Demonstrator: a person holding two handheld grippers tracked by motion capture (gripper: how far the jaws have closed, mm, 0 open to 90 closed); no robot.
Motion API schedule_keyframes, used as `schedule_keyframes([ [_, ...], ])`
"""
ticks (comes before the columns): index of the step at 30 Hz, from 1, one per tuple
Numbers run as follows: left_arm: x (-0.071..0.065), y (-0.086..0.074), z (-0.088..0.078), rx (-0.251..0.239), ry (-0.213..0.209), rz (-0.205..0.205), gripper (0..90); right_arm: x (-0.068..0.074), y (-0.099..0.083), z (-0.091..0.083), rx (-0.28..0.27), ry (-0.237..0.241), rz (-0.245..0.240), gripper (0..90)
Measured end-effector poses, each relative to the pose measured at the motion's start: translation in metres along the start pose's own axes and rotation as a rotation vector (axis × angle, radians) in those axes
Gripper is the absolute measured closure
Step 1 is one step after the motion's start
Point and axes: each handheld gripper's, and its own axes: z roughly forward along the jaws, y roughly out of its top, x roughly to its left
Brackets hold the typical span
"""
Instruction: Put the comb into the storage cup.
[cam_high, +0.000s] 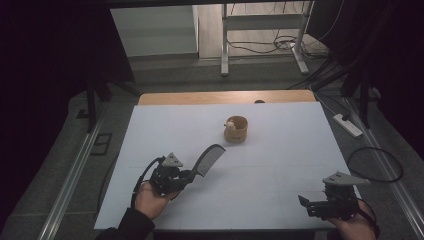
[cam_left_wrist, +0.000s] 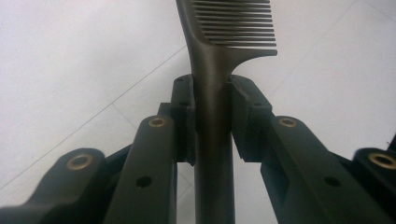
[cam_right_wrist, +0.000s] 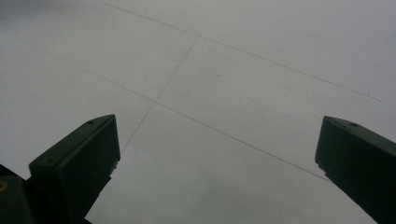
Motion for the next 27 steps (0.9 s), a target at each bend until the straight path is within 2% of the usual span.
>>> schedule_keyframes([
  [9,-0.008,-0.002,-0.004,-0.052,-0.037,0.036,71.7,0.000,-0.001,-0.002,-0.021,0.025,-0.003,0.0],
  [17,-0.016,-0.002,-0.009,-0.082,-0.041,0.072,71.7,0.001,0.000,-0.004,-0.043,0.044,-0.025,0.0],
  [21,-0.019,-0.002,-0.009,-0.092,-0.040,0.088,71.7,0.004,0.001,-0.006,-0.094,0.067,-0.042,0.0],
  [27,-0.021,-0.003,-0.009,-0.103,-0.045,0.117,71.7,0.006,0.006,-0.008,-0.128,0.088,-0.051,0.0],
])
